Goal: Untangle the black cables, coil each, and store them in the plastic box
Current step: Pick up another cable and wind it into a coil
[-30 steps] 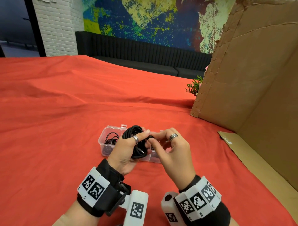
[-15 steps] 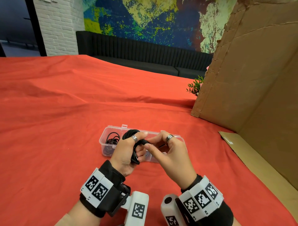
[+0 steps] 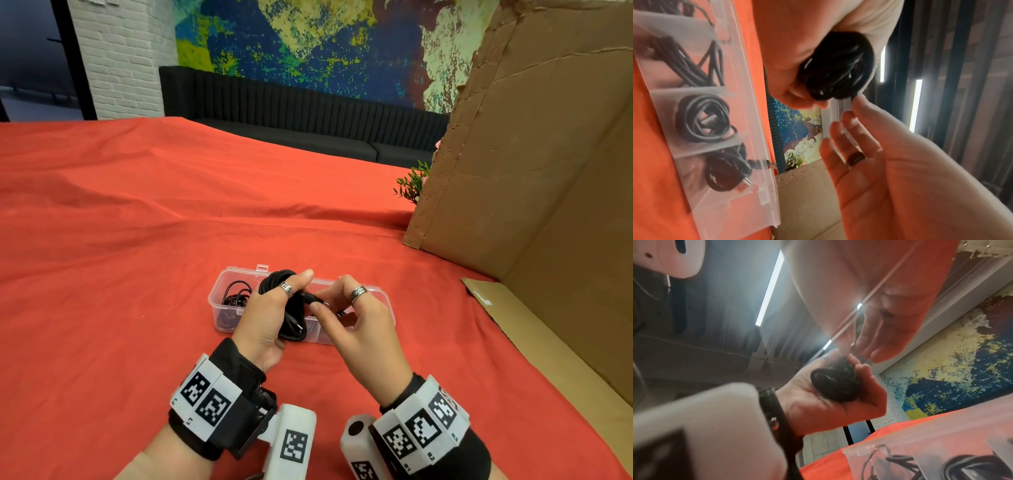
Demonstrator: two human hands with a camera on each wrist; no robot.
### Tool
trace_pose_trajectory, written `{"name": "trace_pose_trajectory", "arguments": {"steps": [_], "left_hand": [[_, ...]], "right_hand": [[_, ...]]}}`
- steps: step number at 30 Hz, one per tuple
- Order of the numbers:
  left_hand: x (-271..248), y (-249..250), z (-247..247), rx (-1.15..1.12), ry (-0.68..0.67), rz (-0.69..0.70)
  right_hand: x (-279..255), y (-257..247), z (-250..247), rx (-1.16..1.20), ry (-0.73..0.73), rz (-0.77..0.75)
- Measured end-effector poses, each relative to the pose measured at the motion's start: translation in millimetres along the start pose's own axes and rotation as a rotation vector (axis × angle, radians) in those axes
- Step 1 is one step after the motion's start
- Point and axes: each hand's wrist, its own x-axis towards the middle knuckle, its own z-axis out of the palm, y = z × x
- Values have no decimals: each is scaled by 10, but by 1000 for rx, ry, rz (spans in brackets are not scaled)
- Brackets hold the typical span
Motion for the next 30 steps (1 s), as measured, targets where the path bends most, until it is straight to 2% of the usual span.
{"name": "trace_pose_trajectory", "arguments": {"steps": [5, 9, 11, 14, 19, 21, 25, 27, 30], "left_hand": [[45, -51, 171, -35, 37, -29], [132, -74, 401, -52, 12, -167], [197, -88, 519, -51, -4, -255], [281, -146, 710, -66, -11, -357], [429, -223, 951, -198, -64, -453], [481, -247, 991, -129, -113, -452], [554, -293, 893, 143, -305, -428], [555, -266, 843, 259, -250, -356], [562, -250, 745, 551, -102, -120]], "right_hand": [[-95, 1, -29, 3, 30, -32], [-168, 14, -130, -151, 22, -118], [-166, 63, -213, -280, -34, -164], [-136, 189, -376, -360, -53, -117], [-59, 411, -553, -245, 26, 7], [-6, 476, -611, -164, 47, 113], [96, 597, -757, -14, 104, 359], [120, 630, -793, 12, 84, 414], [170, 642, -795, -73, 13, 446]]}}
